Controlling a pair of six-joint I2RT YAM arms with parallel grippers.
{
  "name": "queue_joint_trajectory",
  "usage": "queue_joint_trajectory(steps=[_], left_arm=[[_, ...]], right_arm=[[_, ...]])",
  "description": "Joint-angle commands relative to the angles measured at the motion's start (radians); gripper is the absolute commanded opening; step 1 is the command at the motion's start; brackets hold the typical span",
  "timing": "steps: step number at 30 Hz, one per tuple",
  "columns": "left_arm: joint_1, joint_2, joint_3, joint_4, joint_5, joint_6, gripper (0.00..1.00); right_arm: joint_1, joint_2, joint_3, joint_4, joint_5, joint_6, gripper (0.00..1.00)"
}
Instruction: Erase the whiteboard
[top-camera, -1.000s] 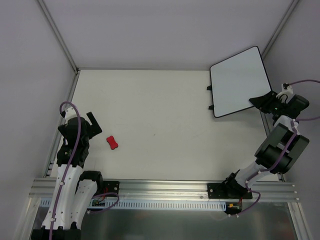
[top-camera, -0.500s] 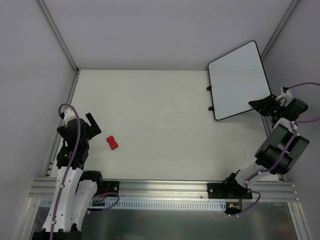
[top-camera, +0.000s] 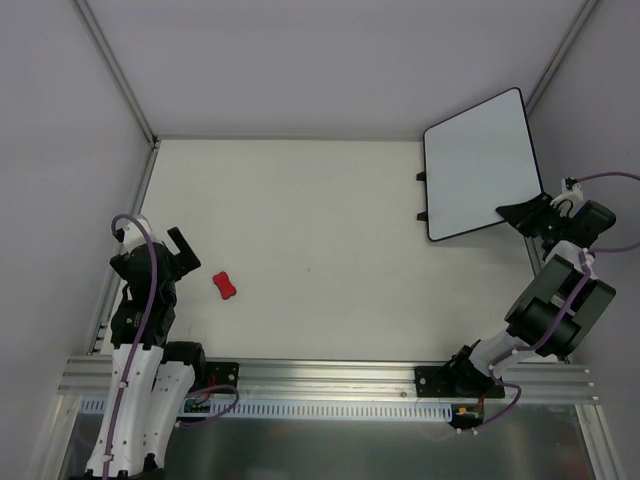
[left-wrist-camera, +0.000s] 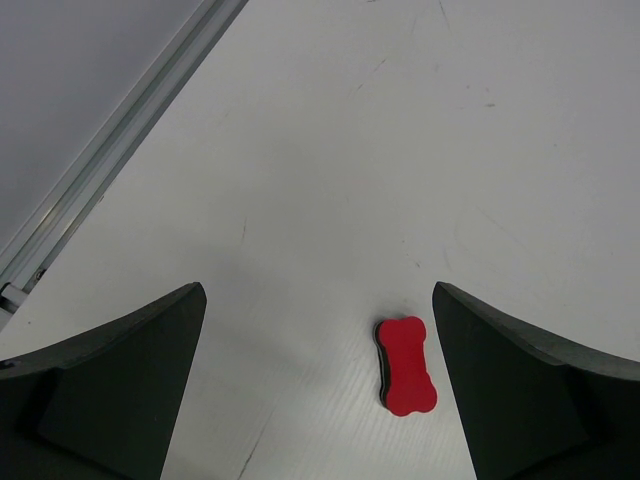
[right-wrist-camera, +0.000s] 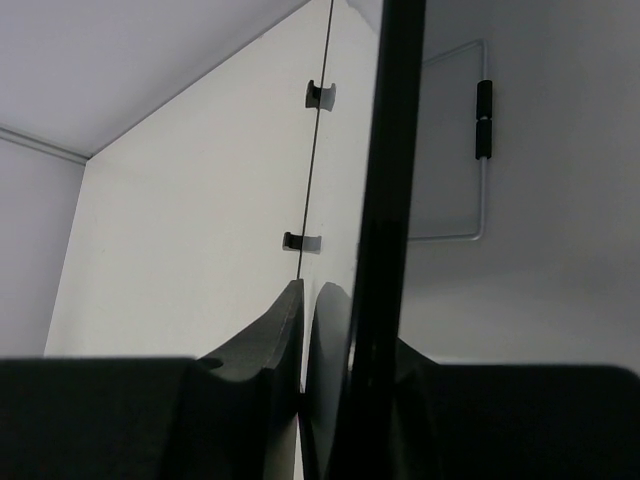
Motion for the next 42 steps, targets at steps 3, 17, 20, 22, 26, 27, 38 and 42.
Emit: queue_joint_trajectory(steps=[3, 17, 20, 22, 26, 27, 38, 42], left_arm=[[-0.019, -0.035, -0.013, 0.032, -0.038, 0.024, 0.99], [-0.042, -0.092, -0.022, 0.039, -0.058, 0.030, 0.99], [-0.046, -0.106, -0.023, 0.041, -0.065, 0.031, 0.99], [-0.049, -0.110, -0.025, 0.042, -0.067, 0.031, 0.99], [-0.052, -0.120, -0.025, 0.042, -0.071, 0.033, 0.99], [-0.053, -0.121, -0.025, 0.042, -0.073, 0.033, 0.99], [-0.062, -0.129, -0.026, 0.044, -0.088, 0.034, 0.99], [-0.064, -0.133, -0.026, 0.044, -0.091, 0.034, 0.99]], right_arm=[[-0.011, -0.049, 0.003, -0.081, -0.034, -0.098, 0.00], [-0.037, -0.099, -0.018, -0.145, -0.110, -0.078, 0.00], [-0.039, -0.104, -0.018, -0.173, -0.120, -0.082, 0.00], [-0.039, -0.110, -0.014, -0.223, -0.111, -0.119, 0.00], [-0.039, -0.113, -0.017, -0.279, -0.092, -0.153, 0.05], [-0.039, -0.115, -0.021, -0.286, -0.088, -0.156, 0.07], [-0.047, -0.119, -0.024, -0.348, -0.049, -0.203, 0.38], [-0.051, -0.124, -0.027, -0.355, -0.037, -0.206, 0.44]])
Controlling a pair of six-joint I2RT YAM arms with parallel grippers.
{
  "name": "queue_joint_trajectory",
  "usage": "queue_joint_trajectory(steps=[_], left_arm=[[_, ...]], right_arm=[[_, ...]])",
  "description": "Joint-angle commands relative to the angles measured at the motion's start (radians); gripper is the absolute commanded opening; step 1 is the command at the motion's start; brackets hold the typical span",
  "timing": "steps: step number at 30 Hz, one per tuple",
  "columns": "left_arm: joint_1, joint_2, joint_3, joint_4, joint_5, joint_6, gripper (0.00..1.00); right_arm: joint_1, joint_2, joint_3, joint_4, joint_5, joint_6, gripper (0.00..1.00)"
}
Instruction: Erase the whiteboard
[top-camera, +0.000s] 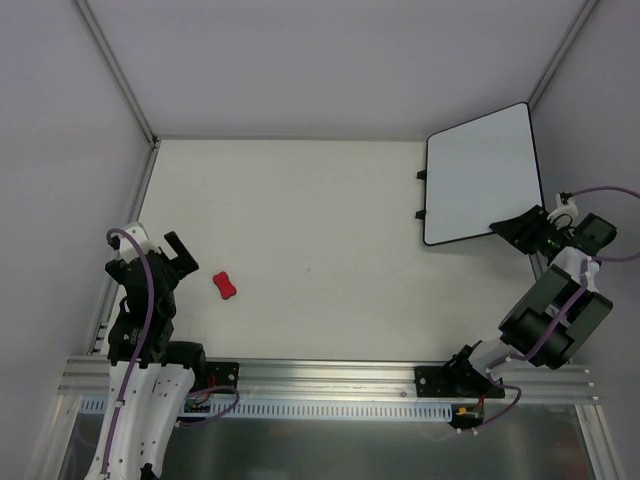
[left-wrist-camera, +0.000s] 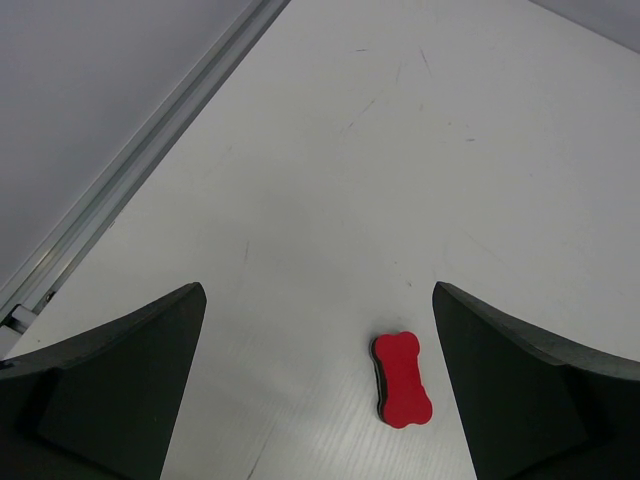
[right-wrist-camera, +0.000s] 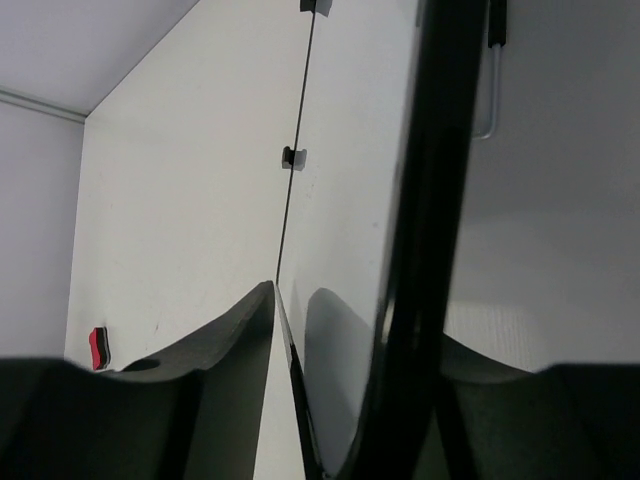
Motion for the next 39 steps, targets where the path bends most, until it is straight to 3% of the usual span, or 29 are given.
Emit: queue_joint_trajectory(steps=[1, 16, 23, 31, 35, 39], left_arm=[[-0.011, -0.012, -0.011, 0.036, -0.031, 0.016, 0.99], [-0.042, -0.045, -0.015, 0.035, -0.054, 0.022, 0.99], [-0.091, -0.058, -0.018, 0.036, -0.073, 0.023, 0.99], [-0.181, -0.070, -0.023, 0.036, -0.108, 0.027, 0.99], [-0.224, -0.062, -0.023, 0.035, -0.117, 0.027, 0.99], [-0.254, -0.042, -0.022, 0.035, -0.125, 0.024, 0.99]], right_arm=[[-0.006, -0.044, -0.009, -0.022, 0.001, -0.031, 0.47], [-0.006, -0.198, -0.062, -0.024, 0.119, 0.003, 0.85], [-0.006, -0.349, -0.066, -0.119, 0.372, 0.059, 0.89], [0.014, -0.502, 0.011, -0.392, 0.699, 0.118, 0.91], [0.059, -0.550, 0.164, -0.551, 0.939, 0.121, 0.96], [0.100, -0.576, 0.334, -0.680, 1.073, 0.119, 0.99]])
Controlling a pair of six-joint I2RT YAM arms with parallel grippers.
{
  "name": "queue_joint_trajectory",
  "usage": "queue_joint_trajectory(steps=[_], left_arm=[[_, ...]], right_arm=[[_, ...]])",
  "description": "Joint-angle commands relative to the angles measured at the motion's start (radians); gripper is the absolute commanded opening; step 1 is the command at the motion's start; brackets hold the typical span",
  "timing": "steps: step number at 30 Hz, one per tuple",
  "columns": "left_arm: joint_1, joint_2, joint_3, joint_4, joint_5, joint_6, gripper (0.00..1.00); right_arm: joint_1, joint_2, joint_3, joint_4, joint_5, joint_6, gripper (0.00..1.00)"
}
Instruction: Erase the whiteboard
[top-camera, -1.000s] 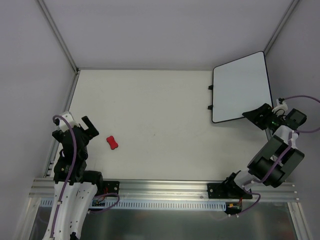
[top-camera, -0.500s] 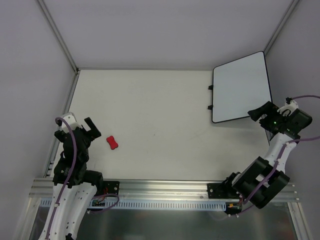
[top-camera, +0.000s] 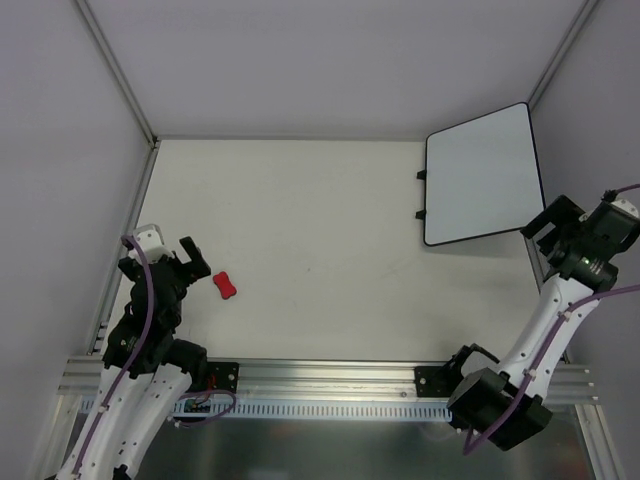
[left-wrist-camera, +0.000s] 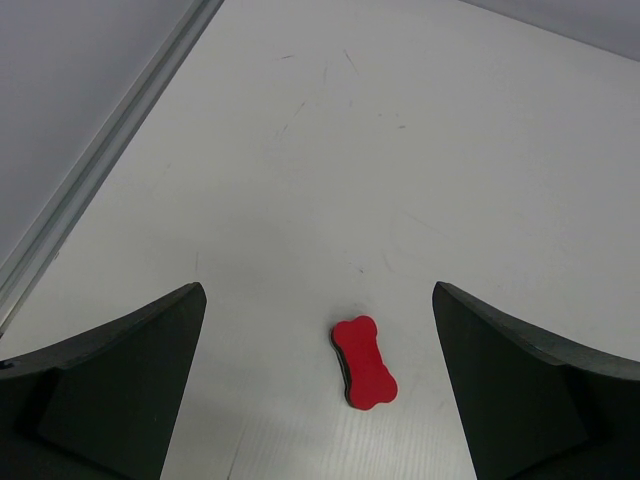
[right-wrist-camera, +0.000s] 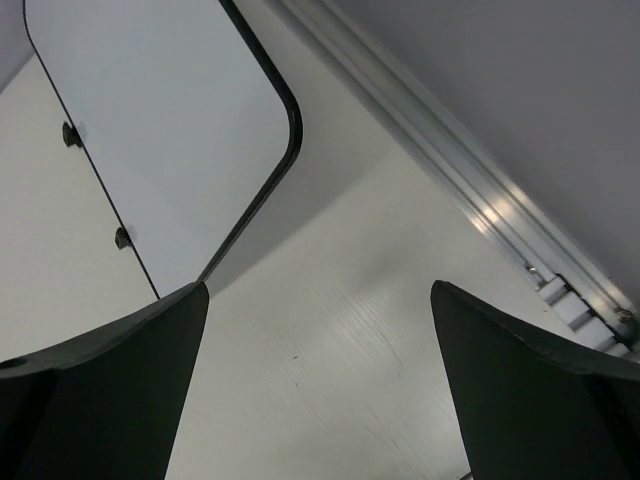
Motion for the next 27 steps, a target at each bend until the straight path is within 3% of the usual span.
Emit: queue_joint_trajectory(steps=[1, 9, 17, 27], left_arm=[[-0.022, 0.023, -0.004, 0.028, -0.031, 0.015, 0.99], [-0.043, 0.078, 0.111, -0.001, 0.035, 0.002, 0.99], [-0.043, 0.084, 0.339, -0.041, 0.057, 0.040, 0.99], [-0.043, 0.102, 0.615, -0.050, 0.055, 0.217, 0.99]], right_arm=[[0.036, -0.053, 0.182, -0.135, 0.205, 0.018, 0.99], [0.156, -0.073, 0.430, -0.108, 0.170, 0.012, 0.99], [0.326, -0.148, 0.460, 0.002, 0.190, -0.068, 0.99], [0.464, -0.288, 0.449, 0.119, 0.228, -0.185, 0.99]])
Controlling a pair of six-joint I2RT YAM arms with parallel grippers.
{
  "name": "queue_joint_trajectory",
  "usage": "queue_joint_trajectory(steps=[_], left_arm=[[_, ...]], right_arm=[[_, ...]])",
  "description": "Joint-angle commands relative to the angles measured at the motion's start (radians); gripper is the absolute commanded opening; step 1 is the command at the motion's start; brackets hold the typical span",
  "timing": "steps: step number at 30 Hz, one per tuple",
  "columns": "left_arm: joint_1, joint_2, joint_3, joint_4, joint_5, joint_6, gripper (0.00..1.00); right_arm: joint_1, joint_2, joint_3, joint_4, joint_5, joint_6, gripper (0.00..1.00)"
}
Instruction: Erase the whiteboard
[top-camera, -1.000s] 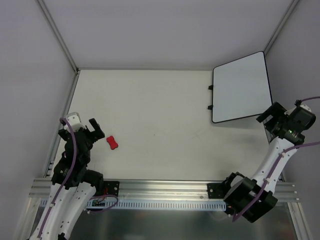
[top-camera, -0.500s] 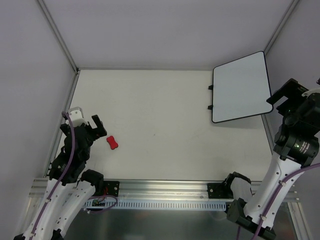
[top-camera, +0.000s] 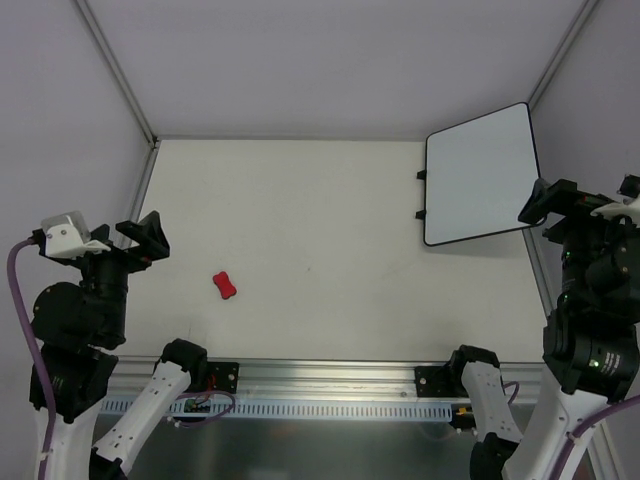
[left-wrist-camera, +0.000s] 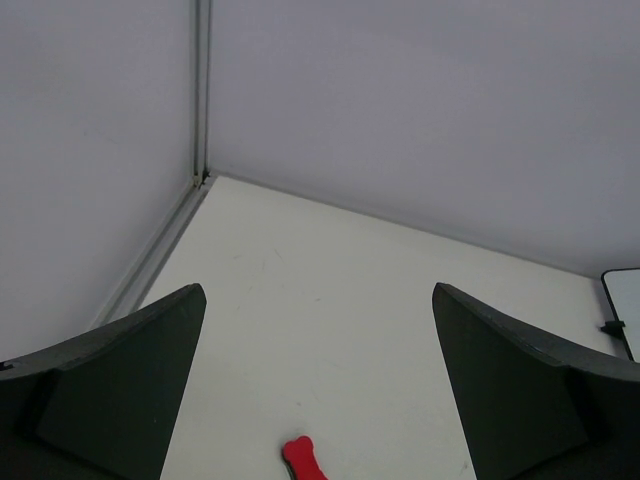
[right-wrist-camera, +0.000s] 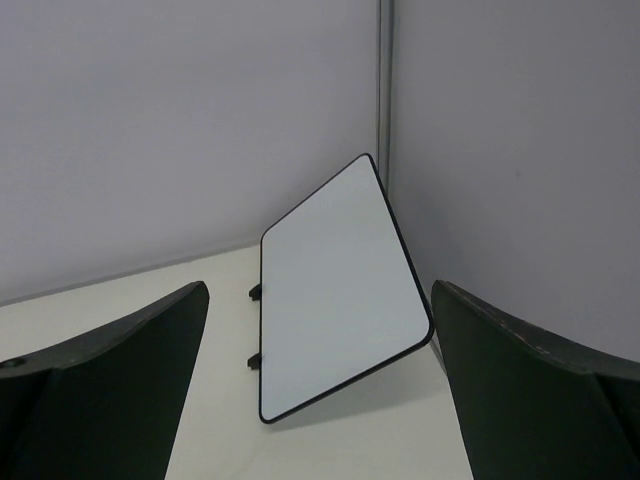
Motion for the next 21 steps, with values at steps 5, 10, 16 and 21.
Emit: queue_joint_trajectory(steps=[5, 10, 16, 21], left_arm=[[-0.009, 0.008, 0.141, -0.003, -0.034, 0.167, 0.99], [-0.024, -0.001, 0.208, -0.001, -0.072, 0.224, 0.99], [-0.043, -0.014, 0.260, -0.001, -0.120, 0.270, 0.99], [-0.053, -0.020, 0.268, -0.001, -0.135, 0.279, 0.99]], right_arm=[[0.064, -0.071, 0.010, 0.101, 0.031, -0.110, 0.99], [0.092, -0.111, 0.015, 0.101, 0.027, -0.155, 0.99], [0.104, -0.117, 0.041, 0.098, 0.013, -0.155, 0.99], [0.104, -0.114, 0.050, 0.100, -0.014, -0.149, 0.99]])
